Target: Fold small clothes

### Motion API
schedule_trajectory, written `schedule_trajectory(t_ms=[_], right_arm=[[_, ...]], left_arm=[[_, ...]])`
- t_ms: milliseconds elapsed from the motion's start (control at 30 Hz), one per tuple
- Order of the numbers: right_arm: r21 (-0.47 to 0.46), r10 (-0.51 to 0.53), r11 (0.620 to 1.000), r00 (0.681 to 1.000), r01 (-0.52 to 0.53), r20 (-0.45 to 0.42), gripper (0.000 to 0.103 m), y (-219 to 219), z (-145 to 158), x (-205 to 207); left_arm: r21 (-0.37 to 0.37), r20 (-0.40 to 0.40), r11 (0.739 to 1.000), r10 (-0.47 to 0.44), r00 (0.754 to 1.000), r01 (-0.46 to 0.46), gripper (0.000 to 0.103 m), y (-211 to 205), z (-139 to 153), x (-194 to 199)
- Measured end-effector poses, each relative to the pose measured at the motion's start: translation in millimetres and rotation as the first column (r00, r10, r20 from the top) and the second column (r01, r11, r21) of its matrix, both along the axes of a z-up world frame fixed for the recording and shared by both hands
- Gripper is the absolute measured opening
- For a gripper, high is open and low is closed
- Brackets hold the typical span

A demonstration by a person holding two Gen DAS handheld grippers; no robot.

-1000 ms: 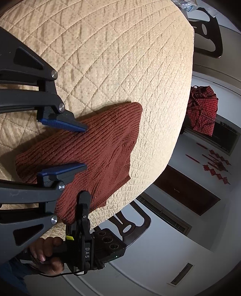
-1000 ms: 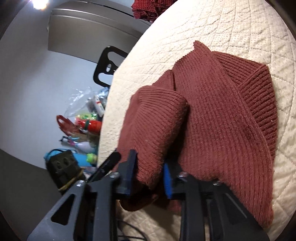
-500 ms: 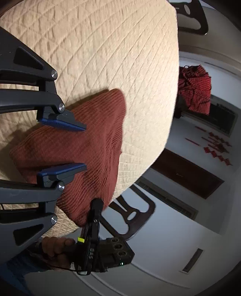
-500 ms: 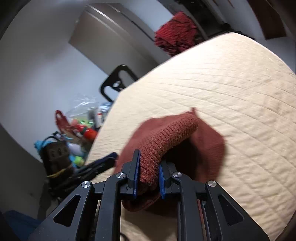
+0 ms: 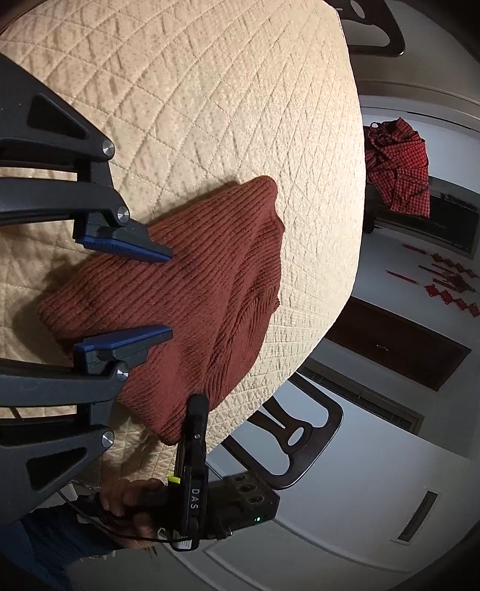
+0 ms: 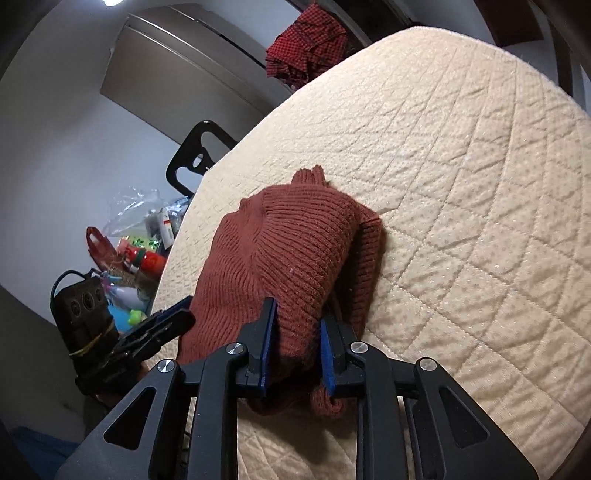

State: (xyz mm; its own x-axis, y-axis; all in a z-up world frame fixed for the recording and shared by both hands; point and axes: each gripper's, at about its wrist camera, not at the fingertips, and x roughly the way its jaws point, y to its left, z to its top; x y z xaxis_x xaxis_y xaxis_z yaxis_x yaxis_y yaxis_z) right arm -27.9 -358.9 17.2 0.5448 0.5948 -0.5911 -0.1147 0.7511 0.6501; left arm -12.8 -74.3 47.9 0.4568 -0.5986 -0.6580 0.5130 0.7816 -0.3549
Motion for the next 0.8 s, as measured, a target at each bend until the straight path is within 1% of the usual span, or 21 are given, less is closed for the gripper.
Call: schedule_trajectory(t_ms=[100,133,233,300,367,400,433,467,500,633,733,800], right_arm=[[-0.04,-0.007,0.999,0.997,0.01,0.081,0.022,4,18,-12],[-0.048,0.001,0.999,0.993,0.004,0.117,0.022,6,25,-18],[-0.098,0.05,0.995,0.983,-0.032,0.178,0.022,18,34,-29],[-0.124,0.073,0.991,0.984,-0.053,0.163,0.022,25,27,-31],[-0.191,0.071,0.98,0.991,-0.048,0.117,0.02,29,13,-32],[-0.242,0.059,0.97,0.995,-0.037,0.084,0.02,30,5,-32],[-0.254,0.054,0.967,0.996,-0.032,0.078,0.019,28,0,-34],[-0.228,0.045,0.973,0.995,-0.024,0.09,0.019,23,-1,-37],[-0.22,0.032,0.975,0.996,-0.013,0.085,0.019,19,-1,-39],[-0.251,-0.004,0.968,0.995,0.028,0.096,0.019,10,9,-42],[-0.278,-0.012,0.959,0.991,0.049,0.136,0.019,12,23,-45],[-0.267,0.009,0.963,0.984,0.039,0.178,0.019,18,33,-48]], left_arm=[[-0.001,0.035,1.0,0.002,0.999,-0.002,0.038,0,9,-4],[0.004,0.046,1.0,-0.002,0.999,0.002,0.038,-1,10,-5],[0.019,0.056,0.999,-0.036,0.998,0.035,0.038,-9,9,-8],[0.053,0.067,0.997,-0.056,0.996,0.052,0.038,-15,4,-12],[0.083,0.082,0.994,-0.071,0.994,0.064,0.038,-17,0,-17],[0.087,0.083,0.994,-0.077,0.994,0.07,0.038,-16,-2,-19],[0.083,0.078,0.994,-0.082,0.994,0.075,0.038,-16,-4,-20],[0.077,0.074,0.994,-0.081,0.994,0.075,0.038,-14,-5,-21],[0.074,0.073,0.994,-0.08,0.994,0.074,0.038,-13,-5,-21],[0.077,0.078,0.994,-0.083,0.993,0.077,0.038,-14,-6,-21],[0.076,0.083,0.994,-0.083,0.993,0.076,0.038,-13,-7,-22],[0.072,0.081,0.994,-0.082,0.993,0.076,0.038,-13,-7,-21]])
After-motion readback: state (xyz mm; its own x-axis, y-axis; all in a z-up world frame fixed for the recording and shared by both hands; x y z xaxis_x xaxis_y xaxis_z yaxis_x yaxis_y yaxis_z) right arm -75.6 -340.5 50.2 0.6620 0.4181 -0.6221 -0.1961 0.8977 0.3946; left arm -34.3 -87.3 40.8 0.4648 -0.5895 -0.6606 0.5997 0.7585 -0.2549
